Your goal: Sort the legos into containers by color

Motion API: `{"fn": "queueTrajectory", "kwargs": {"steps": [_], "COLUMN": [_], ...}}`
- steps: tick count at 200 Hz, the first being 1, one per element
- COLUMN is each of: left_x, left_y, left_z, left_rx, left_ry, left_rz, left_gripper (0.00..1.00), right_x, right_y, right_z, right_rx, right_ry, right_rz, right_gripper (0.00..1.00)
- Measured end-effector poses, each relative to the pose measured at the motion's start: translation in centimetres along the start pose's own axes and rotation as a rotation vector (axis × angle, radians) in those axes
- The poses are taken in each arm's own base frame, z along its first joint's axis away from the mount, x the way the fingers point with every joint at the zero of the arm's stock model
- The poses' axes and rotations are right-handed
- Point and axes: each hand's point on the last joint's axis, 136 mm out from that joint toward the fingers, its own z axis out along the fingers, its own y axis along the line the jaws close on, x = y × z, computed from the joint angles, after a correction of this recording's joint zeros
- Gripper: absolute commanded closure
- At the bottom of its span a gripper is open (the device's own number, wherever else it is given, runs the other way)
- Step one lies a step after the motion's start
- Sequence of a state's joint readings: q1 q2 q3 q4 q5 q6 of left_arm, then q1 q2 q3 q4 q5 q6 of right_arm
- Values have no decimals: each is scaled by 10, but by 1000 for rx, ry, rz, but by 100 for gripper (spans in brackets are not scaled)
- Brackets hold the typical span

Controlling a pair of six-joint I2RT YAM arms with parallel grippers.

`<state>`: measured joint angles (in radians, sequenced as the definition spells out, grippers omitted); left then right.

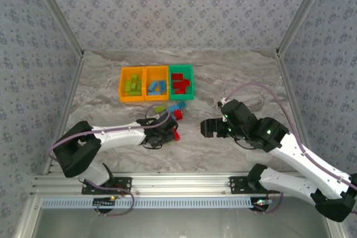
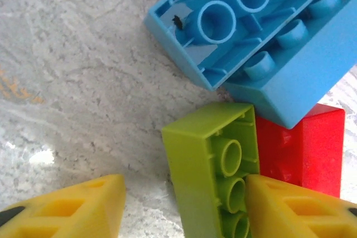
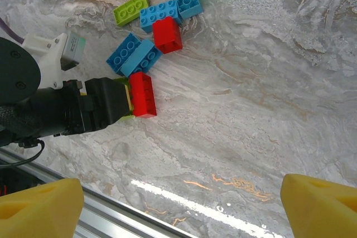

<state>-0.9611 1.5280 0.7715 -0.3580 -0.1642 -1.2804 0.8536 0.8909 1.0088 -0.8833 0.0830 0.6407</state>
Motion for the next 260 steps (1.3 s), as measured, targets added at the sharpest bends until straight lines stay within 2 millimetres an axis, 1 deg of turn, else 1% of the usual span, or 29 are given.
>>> {"fn": "queueTrajectory", "kwargs": {"steps": [8,18,30,51,63,82,102,115,130,131,135,146,164,177,193,207,214,218,225,242,250,260], "left_x": [1,0,-1,-2,-3,-7,-25,-48,-84,-89,-98,-131,-178,-209,-245,-271,-283,-289,-300,-320,-325,-327], "left_y": [2,4,6,7,12,15,8,5,7,8,9,17,34,44,51,51,49,46,43,36,33,30], "left_z": [1,2,3,1,-2,-17,-48,-72,-93,-95,-99,-109,-114,-110,-97,-83,-76,-73,-66,-50,-45,-42], "left_rx": [-7,-15,-16,-3,-5,7,86,140,168,167,168,152,101,62,22,0,-8,-6,-12,-17,-18,-17], "left_ry": [3,3,11,14,12,-4,-70,-138,-230,-243,-259,-327,-395,-412,-413,-401,-392,-387,-379,-359,-349,-339], "left_rz": [7,-3,-5,-10,-3,9,6,-15,-57,-62,-74,-117,-173,-198,-213,-205,-197,-192,-183,-160,-146,-124], "left_gripper": [60,73,81,88,92,93,93,93,93,93,93,93,93,93,89,88,86,84,78,56,51,49], "right_x": [0,0,0,1,3,10,22,29,29,29,27,21,10,5,3,3,3,3,3,5,6,7], "right_y": [0,0,0,1,7,30,61,78,90,91,93,97,103,103,102,101,100,99,97,91,87,83], "right_z": [0,0,0,1,2,8,17,22,24,23,23,21,16,13,9,4,0,-2,-6,-15,-18,-20], "right_rx": [0,0,1,-2,-20,-100,-191,-232,-268,-270,-276,-288,-301,-301,-297,-295,-297,-297,-298,-297,-293,-285], "right_ry": [1,1,1,4,18,56,108,130,122,120,114,92,47,26,11,-4,-12,-16,-24,-45,-53,-60], "right_rz": [0,3,7,4,-7,-48,-117,-160,-178,-178,-178,-176,-170,-159,-144,-128,-120,-116,-106,-84,-74,-62], "right_gripper": [6,6,6,7,7,7,6,6,5,5,5,5,5,5,5,5,5,5,5,5,6,6]}}
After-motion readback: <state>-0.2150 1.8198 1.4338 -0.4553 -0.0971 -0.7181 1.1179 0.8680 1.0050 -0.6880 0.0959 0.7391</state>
